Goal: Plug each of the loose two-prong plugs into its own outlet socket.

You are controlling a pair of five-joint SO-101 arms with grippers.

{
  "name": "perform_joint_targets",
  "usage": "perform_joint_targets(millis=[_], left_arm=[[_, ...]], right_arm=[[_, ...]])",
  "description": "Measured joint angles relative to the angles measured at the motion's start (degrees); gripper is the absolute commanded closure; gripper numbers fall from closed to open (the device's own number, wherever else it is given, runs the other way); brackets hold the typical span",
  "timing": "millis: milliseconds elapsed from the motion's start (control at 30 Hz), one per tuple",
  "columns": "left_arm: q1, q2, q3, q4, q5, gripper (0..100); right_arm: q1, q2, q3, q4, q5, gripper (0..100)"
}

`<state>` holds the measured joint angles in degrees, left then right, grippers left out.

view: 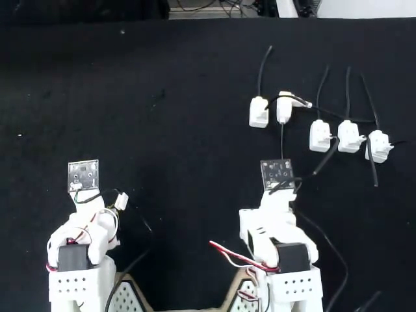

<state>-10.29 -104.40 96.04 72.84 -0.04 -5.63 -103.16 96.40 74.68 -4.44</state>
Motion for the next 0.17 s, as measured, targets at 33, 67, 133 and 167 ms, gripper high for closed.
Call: perform_joint_targets(millis=[33,67,133,167], left_arm=[[0.00,0.00,0.00,0.00,0.00,97],[0.00,0.00,0.00,0.00,0.00,97],[0.00,0.00,0.00,0.00,0.00,97],[0.00,0.00,0.00,0.00,0.00,97]], right_arm=[[0.00,0.00,0.00,0.00,0.00,95.2],[0.00,0.00,0.00,0.00,0.00,95.2],[0.00,0.00,0.00,0.00,0.00,95.2],[0.00,0.00,0.00,0.00,0.00,95.2]])
